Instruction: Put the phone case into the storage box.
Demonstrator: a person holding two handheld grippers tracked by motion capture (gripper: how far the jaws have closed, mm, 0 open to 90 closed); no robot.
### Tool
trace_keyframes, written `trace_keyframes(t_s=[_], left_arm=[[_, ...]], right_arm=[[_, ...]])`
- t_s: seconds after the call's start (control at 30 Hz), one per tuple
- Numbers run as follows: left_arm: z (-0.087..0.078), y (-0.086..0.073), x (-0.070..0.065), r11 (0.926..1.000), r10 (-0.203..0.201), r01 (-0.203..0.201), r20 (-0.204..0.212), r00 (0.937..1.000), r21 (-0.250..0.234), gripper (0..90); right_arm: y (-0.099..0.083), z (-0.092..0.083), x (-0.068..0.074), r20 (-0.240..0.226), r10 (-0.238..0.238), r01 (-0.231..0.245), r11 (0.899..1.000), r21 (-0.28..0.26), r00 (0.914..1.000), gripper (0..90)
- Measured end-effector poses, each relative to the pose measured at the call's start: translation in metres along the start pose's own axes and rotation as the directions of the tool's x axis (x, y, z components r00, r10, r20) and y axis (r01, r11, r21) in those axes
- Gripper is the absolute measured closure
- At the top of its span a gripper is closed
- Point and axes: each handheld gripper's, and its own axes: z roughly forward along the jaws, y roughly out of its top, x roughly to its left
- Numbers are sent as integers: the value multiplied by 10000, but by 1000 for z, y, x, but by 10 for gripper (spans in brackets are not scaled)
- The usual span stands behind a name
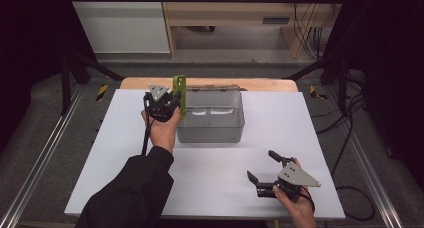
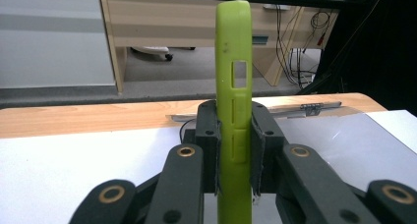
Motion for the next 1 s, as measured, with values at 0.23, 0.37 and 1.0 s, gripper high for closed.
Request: trace_keyframes(t_s=[0.23, 0.37, 1.0], left_arm=[[2, -3, -1, 10000, -30, 30, 2, 10000, 88, 774], [5, -5, -1, 9999, -27, 27, 2, 10000, 120, 774], [9, -16, 0, 9984, -10, 3, 124, 9999, 566, 773]], right_arm=[[0, 1, 1, -108, -31, 32, 10000, 68, 9999, 42], [0, 0, 1, -104, -22, 22, 10000, 70, 9999, 42], [-1, 0, 0, -84, -2, 3, 10000, 80, 10000, 40]])
